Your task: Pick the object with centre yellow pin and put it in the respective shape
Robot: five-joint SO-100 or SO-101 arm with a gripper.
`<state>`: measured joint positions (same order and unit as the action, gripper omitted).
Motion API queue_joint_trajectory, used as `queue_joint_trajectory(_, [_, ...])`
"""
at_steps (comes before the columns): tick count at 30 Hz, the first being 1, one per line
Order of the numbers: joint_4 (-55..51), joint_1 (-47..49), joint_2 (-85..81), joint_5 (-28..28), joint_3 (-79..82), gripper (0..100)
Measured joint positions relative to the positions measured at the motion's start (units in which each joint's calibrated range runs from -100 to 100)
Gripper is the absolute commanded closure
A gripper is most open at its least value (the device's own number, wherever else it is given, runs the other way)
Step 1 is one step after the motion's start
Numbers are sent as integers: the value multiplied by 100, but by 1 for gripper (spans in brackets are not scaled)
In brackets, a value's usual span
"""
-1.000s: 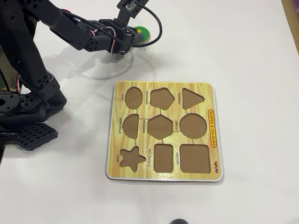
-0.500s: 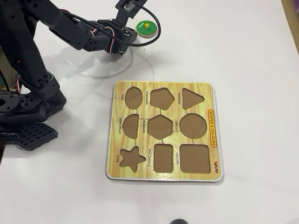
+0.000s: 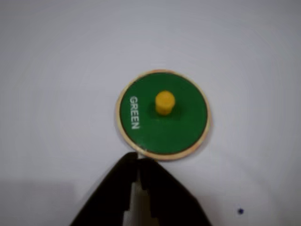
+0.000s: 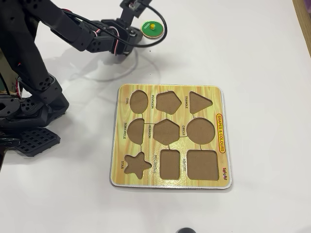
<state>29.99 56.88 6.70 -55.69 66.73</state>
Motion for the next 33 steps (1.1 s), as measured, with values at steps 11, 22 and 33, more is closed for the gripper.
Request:
queue_joint_trajectory(11, [-180, -75, -473, 5, -252, 80])
queue_joint_trajectory(22, [-180, -75, 146, 5, -872, 80])
queue_joint_trajectory(33, [-180, -75, 576, 0, -1178, 91])
